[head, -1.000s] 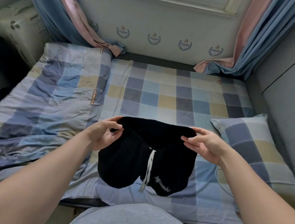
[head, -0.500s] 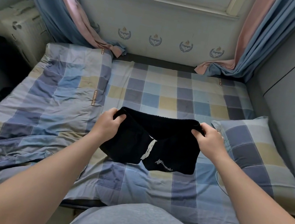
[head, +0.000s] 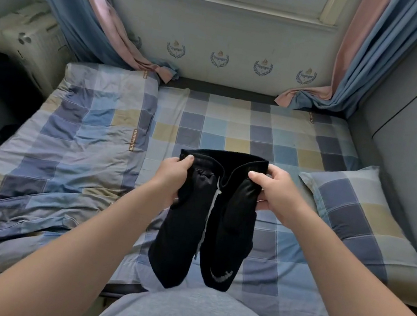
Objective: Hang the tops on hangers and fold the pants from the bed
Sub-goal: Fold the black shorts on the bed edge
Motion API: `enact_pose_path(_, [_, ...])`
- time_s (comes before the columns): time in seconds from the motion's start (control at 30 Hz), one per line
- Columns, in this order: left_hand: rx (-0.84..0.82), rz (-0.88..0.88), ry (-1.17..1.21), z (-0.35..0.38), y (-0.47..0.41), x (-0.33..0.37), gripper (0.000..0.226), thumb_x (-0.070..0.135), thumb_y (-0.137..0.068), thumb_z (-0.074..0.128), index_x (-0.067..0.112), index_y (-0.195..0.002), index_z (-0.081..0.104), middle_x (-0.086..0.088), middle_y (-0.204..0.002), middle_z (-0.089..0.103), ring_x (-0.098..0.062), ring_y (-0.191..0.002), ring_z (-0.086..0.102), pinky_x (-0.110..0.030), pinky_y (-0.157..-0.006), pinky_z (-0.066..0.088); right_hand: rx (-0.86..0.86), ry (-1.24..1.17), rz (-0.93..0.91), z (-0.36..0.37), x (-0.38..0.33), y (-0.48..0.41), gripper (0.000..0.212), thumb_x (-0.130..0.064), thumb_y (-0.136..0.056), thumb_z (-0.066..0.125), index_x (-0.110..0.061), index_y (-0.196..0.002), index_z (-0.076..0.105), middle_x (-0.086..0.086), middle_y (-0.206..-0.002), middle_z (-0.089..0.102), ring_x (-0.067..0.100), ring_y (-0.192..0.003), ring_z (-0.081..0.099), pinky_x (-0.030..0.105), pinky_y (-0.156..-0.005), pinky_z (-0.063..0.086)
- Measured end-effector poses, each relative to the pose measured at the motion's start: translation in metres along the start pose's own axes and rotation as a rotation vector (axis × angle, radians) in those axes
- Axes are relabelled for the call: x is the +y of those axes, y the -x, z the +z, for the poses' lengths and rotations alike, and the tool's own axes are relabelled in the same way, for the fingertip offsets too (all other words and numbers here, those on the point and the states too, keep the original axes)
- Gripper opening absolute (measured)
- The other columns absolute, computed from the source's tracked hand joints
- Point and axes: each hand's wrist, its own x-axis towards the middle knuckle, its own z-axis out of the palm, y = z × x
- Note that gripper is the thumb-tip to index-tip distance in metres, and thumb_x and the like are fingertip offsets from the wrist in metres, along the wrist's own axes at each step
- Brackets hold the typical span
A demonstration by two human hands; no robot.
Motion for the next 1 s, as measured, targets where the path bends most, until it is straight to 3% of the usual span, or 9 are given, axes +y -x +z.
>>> enact_pose_path(0.07, [-0.107, 0.076, -0.019, 0.008, 0.012, 0.004, 0.029, 0.033, -0.106, 0.049, 0.01, -0.116, 0.064, -0.013, -0.11, 0.073, -0.027, -0.098, 0.071, -0.039, -0.077, 0.059, -0.048, -0.048, -0.017, 0.006, -0.007, 0.004, 0.017, -0.016, -0.1, 0.058, -0.013, -0.116, 0.063, 0.013, -0.093, 0.07, 0.029, -0.073, 0.071, 0.038, -0.061, 0.057])
enact_pose_path(0.27, [-0.304, 0.267, -0.115, 0.027, 0.038, 0.013, 0.011, 0.009, -0.1, 0.054, 0.012, -0.111, 0.055, -0.013, -0.109, 0.066, -0.025, -0.101, 0.064, -0.041, -0.091, 0.053, -0.123, -0.08, -0.072, 0.014, -0.023, 0.01, 0.015, -0.005, -0.098, 0.055, -0.011, -0.107, 0.065, 0.012, -0.087, 0.074, 0.026, -0.078, 0.073, 0.031, -0.063, 0.057])
enact_pose_path(0.43, [-0.375, 0.328, -0.189, 0.023, 0.048, 0.012, 0.066, 0.008, -0.065, 0.073, 0.009, -0.127, 0.049, -0.019, -0.122, 0.062, -0.031, -0.114, 0.064, -0.049, -0.099, 0.053, -0.124, 0.18, -0.208, 0.008, -0.026, 0.019, 0.037, -0.003, -0.097, 0.048, -0.029, -0.097, 0.074, -0.008, -0.095, 0.069, 0.008, -0.091, 0.063, 0.017, -0.078, 0.049])
enact_pose_path(0.53, [-0.405, 0.372, -0.204, 0.024, 0.046, 0.01, 0.068, 0.005, -0.065, 0.077, 0.011, -0.128, 0.052, -0.016, -0.121, 0.066, -0.028, -0.112, 0.067, -0.052, -0.099, 0.053, -0.131, 0.293, -0.298, 0.01, -0.026, 0.023, 0.043, -0.001, -0.098, 0.045, -0.032, -0.093, 0.074, -0.008, -0.106, 0.055, 0.006, -0.104, 0.055, 0.014, -0.086, 0.041])
enact_pose_path(0.63, [-0.358, 0.437, -0.248, 0.024, 0.041, 0.01, 0.057, 0.0, -0.07, 0.074, 0.012, -0.123, 0.057, -0.013, -0.114, 0.069, -0.027, -0.106, 0.067, -0.051, -0.096, 0.055, -0.142, 0.227, -0.358, 0.006, -0.024, 0.027, 0.045, 0.003, -0.096, 0.044, -0.027, -0.093, 0.077, -0.005, -0.106, 0.056, 0.009, -0.105, 0.056, 0.015, -0.087, 0.044])
enact_pose_path(0.73, [-0.33, 0.426, -0.257, 0.019, 0.038, 0.011, 0.042, 0.002, -0.07, 0.066, 0.017, -0.109, 0.065, -0.007, -0.096, 0.071, -0.021, -0.091, 0.068, -0.046, -0.089, 0.055, 0.022, 0.089, -0.385, -0.004, -0.015, 0.026, 0.028, -0.018, -0.09, 0.057, -0.028, -0.111, 0.071, -0.001, -0.125, 0.061, 0.012, -0.118, 0.056, 0.029, -0.1, 0.047])
enact_pose_path(0.8, [-0.37, 0.387, -0.218, 0.013, 0.036, 0.012, 0.042, 0.004, -0.067, 0.062, 0.012, -0.108, 0.065, -0.01, -0.092, 0.068, -0.024, -0.088, 0.067, -0.047, -0.086, 0.056, 0.073, 0.083, -0.302, -0.013, -0.006, 0.022, 0.055, -0.042, -0.083, 0.063, -0.035, -0.137, 0.052, -0.006, -0.147, 0.047, 0.012, -0.136, 0.043, 0.037, -0.112, 0.037])
enact_pose_path(0.9, [-0.461, 0.313, -0.119, 0.008, 0.034, 0.011, 0.045, 0.001, -0.068, 0.058, 0.005, -0.111, 0.064, -0.014, -0.095, 0.065, -0.029, -0.09, 0.066, -0.045, -0.085, 0.057, -0.122, -0.017, -0.102, -0.021, 0.013, 0.016, 0.087, -0.058, -0.08, 0.061, -0.038, -0.155, 0.023, -0.007, -0.164, 0.024, 0.011, -0.147, 0.026, 0.044, -0.121, 0.022])
enact_pose_path(1.0, [-0.512, 0.267, -0.072, 0.006, 0.03, 0.008, 0.046, -0.002, -0.069, 0.055, 0.005, -0.115, 0.064, -0.015, -0.098, 0.066, -0.029, -0.091, 0.067, -0.044, -0.086, 0.057, -0.387, -0.104, 0.002, -0.019, 0.037, 0.01, 0.082, -0.062, -0.081, 0.061, -0.029, -0.152, 0.036, -0.006, -0.152, 0.048, 0.014, -0.139, 0.045, 0.042, -0.114, 0.034])
